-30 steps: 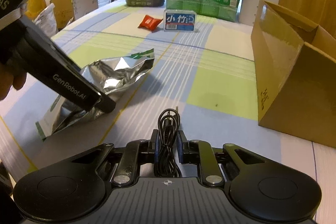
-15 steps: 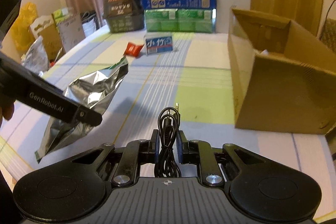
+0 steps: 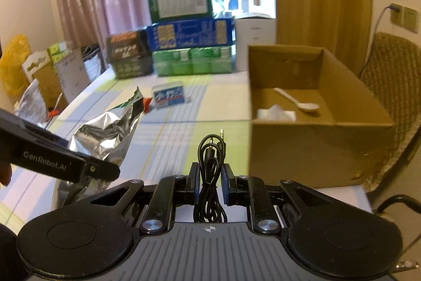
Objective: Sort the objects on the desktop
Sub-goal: 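Carry the foil bag and black cable over the cardboard box with both tools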
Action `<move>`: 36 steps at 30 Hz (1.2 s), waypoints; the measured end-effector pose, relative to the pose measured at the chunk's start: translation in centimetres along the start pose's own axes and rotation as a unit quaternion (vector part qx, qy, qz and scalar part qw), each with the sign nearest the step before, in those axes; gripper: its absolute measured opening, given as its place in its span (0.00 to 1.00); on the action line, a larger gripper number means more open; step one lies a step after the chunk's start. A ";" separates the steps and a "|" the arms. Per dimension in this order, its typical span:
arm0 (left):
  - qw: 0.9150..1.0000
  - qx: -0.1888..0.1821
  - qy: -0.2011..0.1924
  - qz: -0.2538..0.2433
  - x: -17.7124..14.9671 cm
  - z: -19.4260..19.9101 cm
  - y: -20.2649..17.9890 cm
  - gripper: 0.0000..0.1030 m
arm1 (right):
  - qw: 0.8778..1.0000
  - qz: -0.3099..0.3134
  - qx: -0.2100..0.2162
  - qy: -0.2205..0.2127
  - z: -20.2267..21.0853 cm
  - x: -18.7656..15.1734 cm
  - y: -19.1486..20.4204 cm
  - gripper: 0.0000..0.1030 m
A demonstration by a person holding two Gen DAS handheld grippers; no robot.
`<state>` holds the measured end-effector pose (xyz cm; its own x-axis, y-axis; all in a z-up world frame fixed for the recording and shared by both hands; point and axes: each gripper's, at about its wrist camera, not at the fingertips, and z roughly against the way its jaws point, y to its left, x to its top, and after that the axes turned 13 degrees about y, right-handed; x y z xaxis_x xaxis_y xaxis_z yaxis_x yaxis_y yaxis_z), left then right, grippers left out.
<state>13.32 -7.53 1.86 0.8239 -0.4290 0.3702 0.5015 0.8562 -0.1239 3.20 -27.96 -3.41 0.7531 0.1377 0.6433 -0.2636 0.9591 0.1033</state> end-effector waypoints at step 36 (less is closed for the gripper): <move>0.996 -0.048 -0.034 -0.064 10.2 0.1 -12.4 0.43 | 0.995 -0.054 -0.063 -0.055 5.5 6.0 -12.6 0.13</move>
<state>15.43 -22.52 7.26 0.7332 -0.5106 0.4490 0.6275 0.7625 -0.1575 7.76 -40.56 3.29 0.7003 0.0111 0.7138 -0.1019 0.9912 0.0846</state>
